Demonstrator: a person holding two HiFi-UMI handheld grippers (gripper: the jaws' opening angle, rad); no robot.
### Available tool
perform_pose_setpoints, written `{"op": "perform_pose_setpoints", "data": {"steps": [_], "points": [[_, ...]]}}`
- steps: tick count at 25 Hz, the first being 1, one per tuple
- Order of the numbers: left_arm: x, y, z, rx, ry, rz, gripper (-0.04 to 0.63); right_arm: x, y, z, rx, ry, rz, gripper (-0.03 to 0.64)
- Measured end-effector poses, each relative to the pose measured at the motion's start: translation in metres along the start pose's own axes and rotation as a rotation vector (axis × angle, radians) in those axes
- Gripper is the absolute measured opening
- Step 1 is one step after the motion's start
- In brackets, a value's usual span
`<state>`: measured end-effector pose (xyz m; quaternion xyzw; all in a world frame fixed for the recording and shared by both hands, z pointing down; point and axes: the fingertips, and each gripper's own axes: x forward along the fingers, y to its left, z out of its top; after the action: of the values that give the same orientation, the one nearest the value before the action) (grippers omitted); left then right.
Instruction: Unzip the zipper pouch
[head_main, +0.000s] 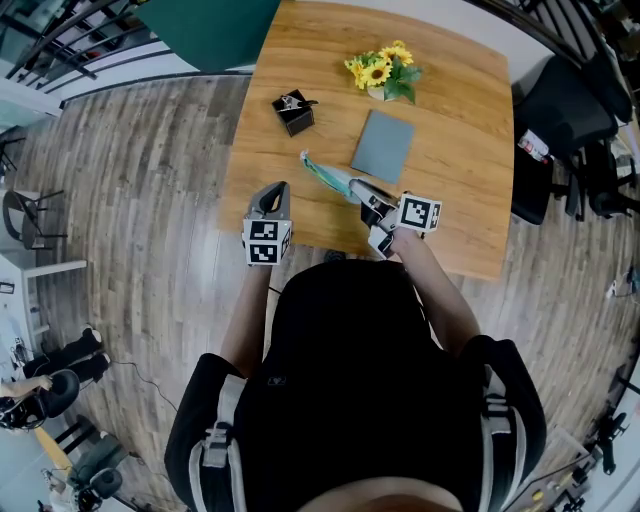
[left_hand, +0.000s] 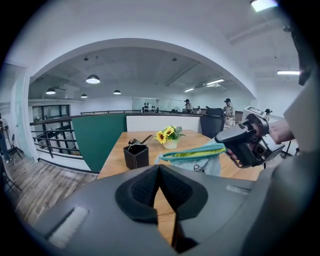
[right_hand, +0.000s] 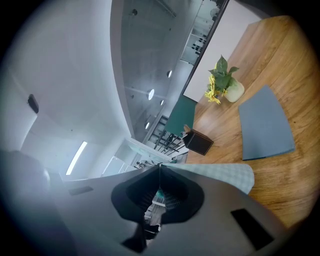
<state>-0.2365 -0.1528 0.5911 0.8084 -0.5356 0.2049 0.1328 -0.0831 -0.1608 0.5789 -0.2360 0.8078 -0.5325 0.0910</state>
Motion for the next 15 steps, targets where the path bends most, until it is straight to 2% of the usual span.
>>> {"op": "perform_pose_setpoints", "data": {"steps": [15], "points": [[0.0005,0.0034,-0.005,-0.008,0.003,0.0,0.002,-0.0023,-0.0041,0.0062,-0.006,-0.021,-0.006,0.008]]}}
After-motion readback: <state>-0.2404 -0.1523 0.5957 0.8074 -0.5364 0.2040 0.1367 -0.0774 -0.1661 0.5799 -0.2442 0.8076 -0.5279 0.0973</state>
